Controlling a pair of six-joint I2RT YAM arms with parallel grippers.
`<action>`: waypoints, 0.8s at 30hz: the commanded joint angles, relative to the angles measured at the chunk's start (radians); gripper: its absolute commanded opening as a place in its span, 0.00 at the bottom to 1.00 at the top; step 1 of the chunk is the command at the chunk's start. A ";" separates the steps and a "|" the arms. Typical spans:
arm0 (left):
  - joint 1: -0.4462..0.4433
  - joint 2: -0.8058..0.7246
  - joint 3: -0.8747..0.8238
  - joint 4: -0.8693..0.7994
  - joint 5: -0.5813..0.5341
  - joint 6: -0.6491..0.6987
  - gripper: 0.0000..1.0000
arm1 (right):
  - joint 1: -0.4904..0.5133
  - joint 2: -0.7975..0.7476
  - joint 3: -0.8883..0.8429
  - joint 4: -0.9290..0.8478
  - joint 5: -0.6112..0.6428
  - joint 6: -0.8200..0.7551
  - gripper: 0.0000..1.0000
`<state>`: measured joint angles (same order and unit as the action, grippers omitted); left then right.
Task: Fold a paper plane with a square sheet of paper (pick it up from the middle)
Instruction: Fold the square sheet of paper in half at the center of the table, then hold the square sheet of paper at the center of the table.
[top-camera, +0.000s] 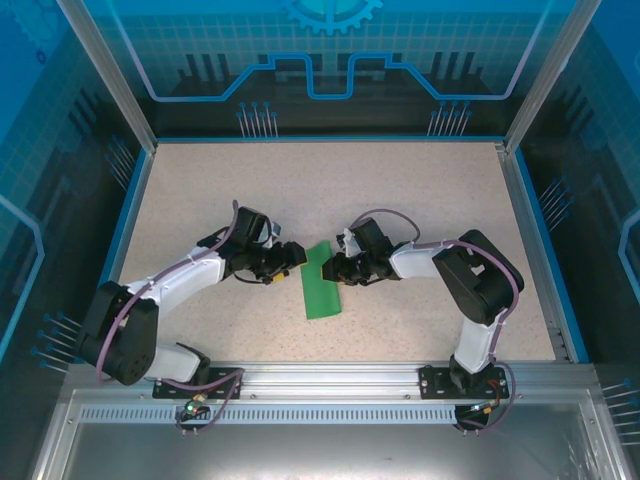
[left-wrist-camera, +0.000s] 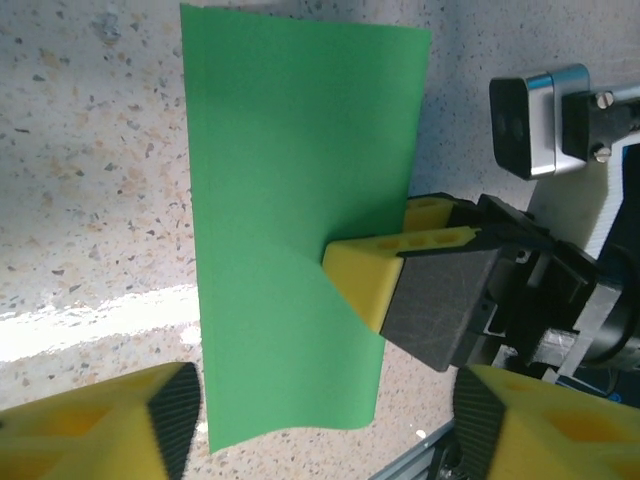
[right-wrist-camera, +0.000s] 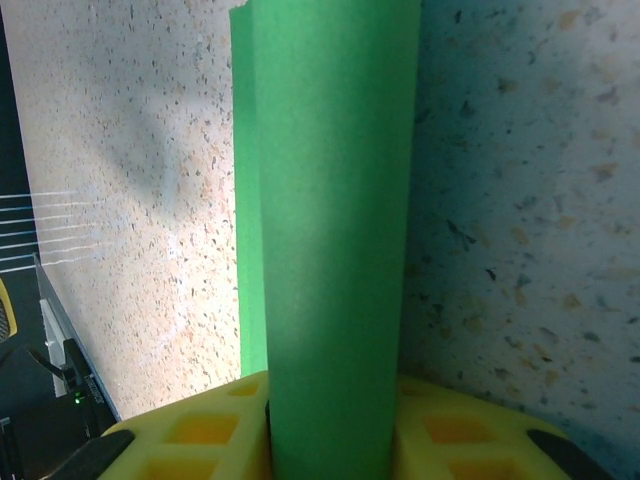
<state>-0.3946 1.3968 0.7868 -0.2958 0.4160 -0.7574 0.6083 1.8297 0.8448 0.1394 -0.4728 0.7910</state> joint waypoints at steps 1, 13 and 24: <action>-0.015 0.029 -0.020 0.038 -0.045 -0.005 0.63 | -0.001 0.024 0.009 -0.017 -0.021 -0.033 0.30; -0.034 0.069 -0.032 0.044 -0.117 0.006 0.57 | 0.008 0.032 0.028 -0.092 0.011 -0.092 0.32; -0.033 0.062 -0.020 0.005 -0.132 0.012 0.60 | 0.031 0.072 0.086 -0.138 0.036 -0.102 0.35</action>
<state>-0.4221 1.4582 0.7624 -0.2569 0.3016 -0.7601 0.6170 1.8507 0.9119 0.0265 -0.4755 0.7200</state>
